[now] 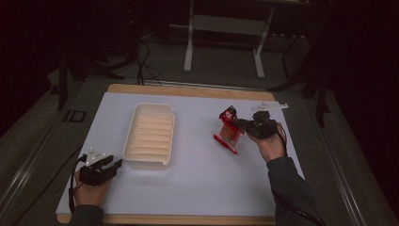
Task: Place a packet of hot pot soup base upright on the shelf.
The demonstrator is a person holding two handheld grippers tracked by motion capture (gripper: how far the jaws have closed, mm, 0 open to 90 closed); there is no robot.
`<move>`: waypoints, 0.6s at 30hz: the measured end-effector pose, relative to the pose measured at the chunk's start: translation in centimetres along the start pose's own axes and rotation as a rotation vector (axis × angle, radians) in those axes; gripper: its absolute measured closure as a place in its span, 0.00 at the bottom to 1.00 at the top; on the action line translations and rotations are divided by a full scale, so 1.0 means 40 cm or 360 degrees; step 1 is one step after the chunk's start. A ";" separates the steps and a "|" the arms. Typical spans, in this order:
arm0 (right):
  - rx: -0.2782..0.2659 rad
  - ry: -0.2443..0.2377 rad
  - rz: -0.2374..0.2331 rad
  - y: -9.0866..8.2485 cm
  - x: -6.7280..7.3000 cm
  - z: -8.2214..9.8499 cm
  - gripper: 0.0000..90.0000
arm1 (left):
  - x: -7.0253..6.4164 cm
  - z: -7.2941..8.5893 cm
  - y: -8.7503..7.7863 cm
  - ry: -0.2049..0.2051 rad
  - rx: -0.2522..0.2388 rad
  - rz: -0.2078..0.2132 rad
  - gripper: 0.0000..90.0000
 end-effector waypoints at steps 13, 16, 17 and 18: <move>-0.0007 -0.0067 -0.0050 0.011 0.046 -0.017 0.99 | 0.000 0.000 0.000 -0.0002 0.0000 0.0002 0.63; -0.0012 -0.0082 -0.0064 0.015 0.058 -0.024 0.99 | 0.001 0.000 0.000 -0.0002 0.0001 0.0001 0.63; -0.0012 -0.0086 -0.0068 0.015 0.061 -0.025 0.99 | 0.001 0.000 0.000 -0.0001 0.0001 0.0001 0.63; -0.0012 -0.0086 -0.0068 0.015 0.061 -0.025 0.99 | 0.001 0.000 0.000 0.0000 0.0001 0.0001 0.63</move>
Point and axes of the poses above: each handheld gripper's, and its own axes: y roughly forward along the jaws, z roughly out of its underside, x roughly to its left, the point moved 6 cm from there along y, roughly forward along the jaws, and after that the axes turned 9 degrees about z, right-handed, at the moved point
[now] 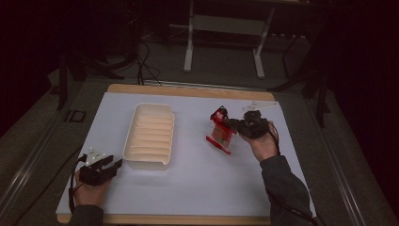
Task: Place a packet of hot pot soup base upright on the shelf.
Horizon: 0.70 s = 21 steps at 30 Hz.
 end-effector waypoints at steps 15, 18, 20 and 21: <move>0.0000 -0.0131 -0.0044 0.014 0.052 -0.021 0.99 | 0.000 0.000 0.000 -0.0008 -0.0001 0.0005 0.62; 0.0007 -0.0166 -0.0053 0.017 0.065 -0.025 0.99 | 0.000 0.000 0.000 -0.0008 0.0000 0.0004 0.62; 0.0001 -0.0193 -0.0063 0.018 0.073 -0.029 0.99 | 0.000 0.000 0.000 -0.0008 -0.0002 0.0004 0.62; 0.0000 -0.0200 -0.0068 0.019 0.077 -0.030 0.99 | 0.000 0.000 0.000 -0.0008 -0.0001 0.0004 0.62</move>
Point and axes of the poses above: each handheld gripper's, and its own axes: y roughly forward along the jaws, z roughly out of its underside, x roughly to its left, the point moved 6 cm from there along y, roughly forward along the jaws, and after that the axes turned 9 degrees about z, right-handed, at the moved point
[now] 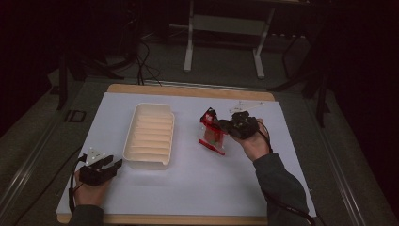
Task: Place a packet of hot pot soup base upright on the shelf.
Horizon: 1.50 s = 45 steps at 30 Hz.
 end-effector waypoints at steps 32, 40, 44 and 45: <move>-0.0079 -0.0217 -0.0170 0.020 0.086 -0.043 0.99 | 0.001 0.000 -0.001 -0.0009 0.0000 0.0011 0.62; -0.0113 -0.0247 -0.0201 0.016 0.097 -0.054 0.99 | 0.002 0.000 -0.001 -0.0012 -0.0007 0.0017 0.61; -0.0125 -0.0262 -0.0215 0.016 0.105 -0.062 0.99 | 0.002 0.000 -0.001 -0.0015 -0.0008 0.0020 0.61; -0.0126 -0.0265 -0.0218 0.015 0.106 -0.063 0.99 | 0.002 0.000 -0.001 -0.0016 -0.0009 0.0021 0.61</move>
Point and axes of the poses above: each handheld gripper's, and its own axes: y roughly forward along the jaws, z roughly out of its underside, x roughly to its left, the point moved 6 cm from there along y, roughly forward along the jaws, and after that the axes turned 9 degrees about z, right-handed, at the moved point
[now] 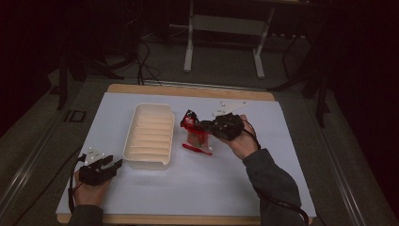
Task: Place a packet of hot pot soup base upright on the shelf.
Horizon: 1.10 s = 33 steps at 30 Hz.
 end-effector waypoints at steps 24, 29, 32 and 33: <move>-0.0079 -0.0069 -0.0060 0.004 0.034 -0.053 0.99 | 0.001 0.000 -0.001 -0.0003 -0.0004 0.0003 0.60; -0.0087 -0.0074 -0.0070 0.007 0.041 -0.061 0.99 | 0.001 0.000 -0.001 -0.0004 -0.0005 0.0003 0.60; -0.0096 -0.0079 -0.0072 0.008 0.046 -0.067 0.99 | 0.001 0.000 -0.001 -0.0004 -0.0006 0.0002 0.60; -0.0098 -0.0084 -0.0076 0.009 0.047 -0.069 0.99 | 0.001 0.000 -0.001 -0.0004 -0.0006 0.0002 0.60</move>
Point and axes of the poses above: each handheld gripper's, and its own axes: y roughly forward along the jaws, z roughly out of its underside, x roughly to its left, the point moved 6 cm from there along y, roughly forward along the jaws, and after that the axes turned 9 degrees about z, right-handed, at the moved point
